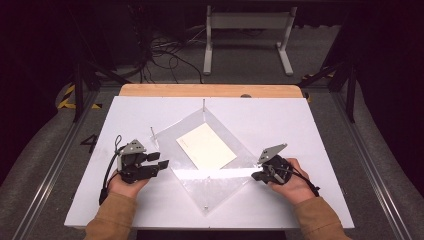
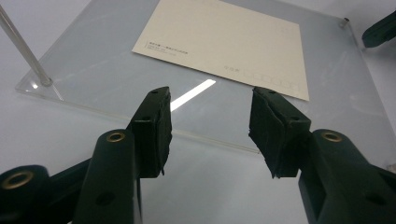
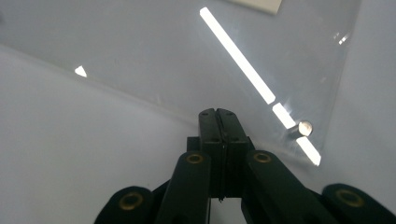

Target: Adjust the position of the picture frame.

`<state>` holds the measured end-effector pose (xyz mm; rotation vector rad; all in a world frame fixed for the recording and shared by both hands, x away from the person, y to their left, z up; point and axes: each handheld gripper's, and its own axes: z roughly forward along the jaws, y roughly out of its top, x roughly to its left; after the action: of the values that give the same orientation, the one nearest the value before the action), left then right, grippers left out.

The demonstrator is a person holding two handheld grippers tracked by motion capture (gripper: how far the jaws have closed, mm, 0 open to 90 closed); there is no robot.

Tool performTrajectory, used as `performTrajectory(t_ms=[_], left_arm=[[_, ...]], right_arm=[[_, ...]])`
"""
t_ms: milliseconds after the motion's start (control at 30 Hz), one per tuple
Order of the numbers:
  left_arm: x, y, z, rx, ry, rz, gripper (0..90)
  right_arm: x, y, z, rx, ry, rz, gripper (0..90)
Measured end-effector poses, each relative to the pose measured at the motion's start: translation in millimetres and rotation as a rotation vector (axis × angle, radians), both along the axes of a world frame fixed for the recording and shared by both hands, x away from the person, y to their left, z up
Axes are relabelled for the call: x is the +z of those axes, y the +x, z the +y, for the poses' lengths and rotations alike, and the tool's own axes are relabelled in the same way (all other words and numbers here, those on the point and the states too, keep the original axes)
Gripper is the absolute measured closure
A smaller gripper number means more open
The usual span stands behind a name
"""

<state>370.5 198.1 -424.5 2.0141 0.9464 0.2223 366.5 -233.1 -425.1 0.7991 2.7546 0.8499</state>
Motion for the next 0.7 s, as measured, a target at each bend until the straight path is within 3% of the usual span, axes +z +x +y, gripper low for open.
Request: performTrajectory(t_ms=[33, 133, 300, 533, 700], left_arm=[[-0.2, -0.2, 0.0, 0.001, 0.000, 0.003, 49.1], [-0.7, 0.1, 0.0, 0.000, -0.001, 0.002, 49.0], [-1.9, -0.5, 0.2, 0.002, 0.011, 0.003, 48.9], [-3.3, -0.5, 0.9, 0.004, 0.011, 0.010, 48.8], [-4.4, -0.5, 0.4, 0.009, 0.013, 0.022, 48.7]], right_arm=[[6.5, 2.0, -2.4, -0.022, 0.020, -0.033, 88.2], [9.0, 5.8, -7.5, -0.066, 0.032, -0.063, 84.3], [1.5, 17.7, -16.2, -0.146, 0.022, -0.076, 77.9], [-7.1, 24.5, -20.1, -0.160, 0.016, -0.062, 75.5], [-7.7, 23.9, -16.2, -0.138, 0.012, -0.071, 82.8]])
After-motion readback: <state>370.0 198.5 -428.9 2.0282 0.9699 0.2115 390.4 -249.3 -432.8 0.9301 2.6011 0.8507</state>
